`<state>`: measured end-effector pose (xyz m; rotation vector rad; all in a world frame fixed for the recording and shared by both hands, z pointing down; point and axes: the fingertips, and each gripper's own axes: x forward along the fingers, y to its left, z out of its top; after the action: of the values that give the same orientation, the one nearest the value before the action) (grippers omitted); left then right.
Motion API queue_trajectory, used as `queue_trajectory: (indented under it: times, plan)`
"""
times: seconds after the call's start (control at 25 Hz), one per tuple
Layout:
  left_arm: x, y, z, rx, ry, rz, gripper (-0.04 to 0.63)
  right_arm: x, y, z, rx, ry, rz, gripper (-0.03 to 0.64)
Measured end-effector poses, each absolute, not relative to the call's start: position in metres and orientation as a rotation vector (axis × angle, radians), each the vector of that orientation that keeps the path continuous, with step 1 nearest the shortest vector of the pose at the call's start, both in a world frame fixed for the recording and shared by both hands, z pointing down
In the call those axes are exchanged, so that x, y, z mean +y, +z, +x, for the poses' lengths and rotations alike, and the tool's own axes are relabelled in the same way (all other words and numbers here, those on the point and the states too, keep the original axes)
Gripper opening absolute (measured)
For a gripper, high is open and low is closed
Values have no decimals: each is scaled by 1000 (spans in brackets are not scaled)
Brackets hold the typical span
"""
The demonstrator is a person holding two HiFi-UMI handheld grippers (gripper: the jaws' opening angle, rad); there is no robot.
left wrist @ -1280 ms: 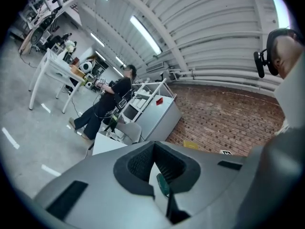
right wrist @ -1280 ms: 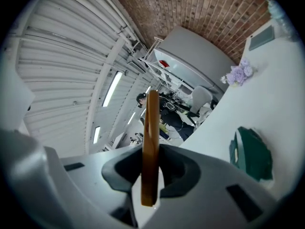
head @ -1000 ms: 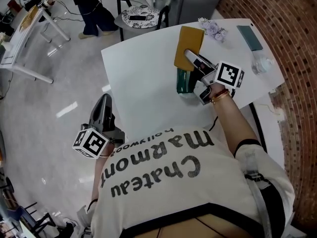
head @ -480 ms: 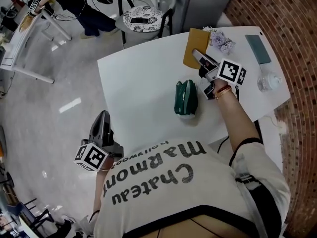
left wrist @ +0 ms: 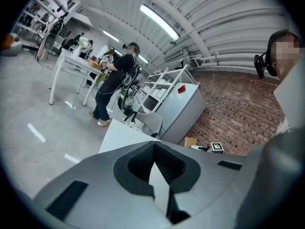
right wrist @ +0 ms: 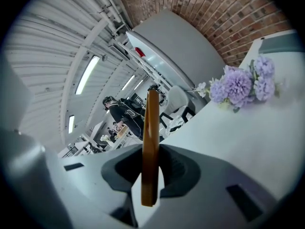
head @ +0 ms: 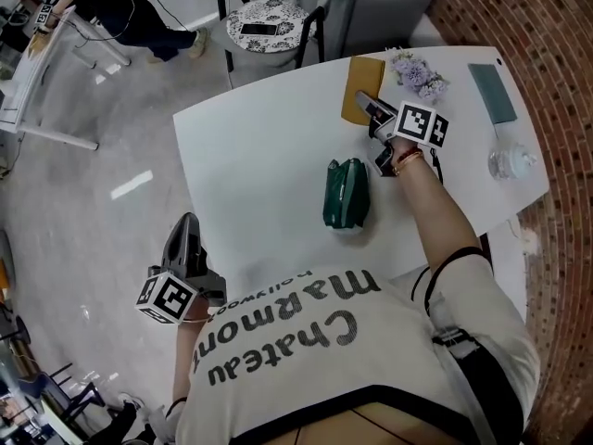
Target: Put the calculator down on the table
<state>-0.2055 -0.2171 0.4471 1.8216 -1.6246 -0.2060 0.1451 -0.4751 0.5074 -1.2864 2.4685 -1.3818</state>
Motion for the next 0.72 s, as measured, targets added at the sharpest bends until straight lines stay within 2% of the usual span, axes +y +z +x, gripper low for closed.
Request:
queue_trajectory:
  times: [0.72]
  plan:
    - [-251,463,-173,-1544,-175,1845,2,-478,582,117,2585,-1698,-1250,92]
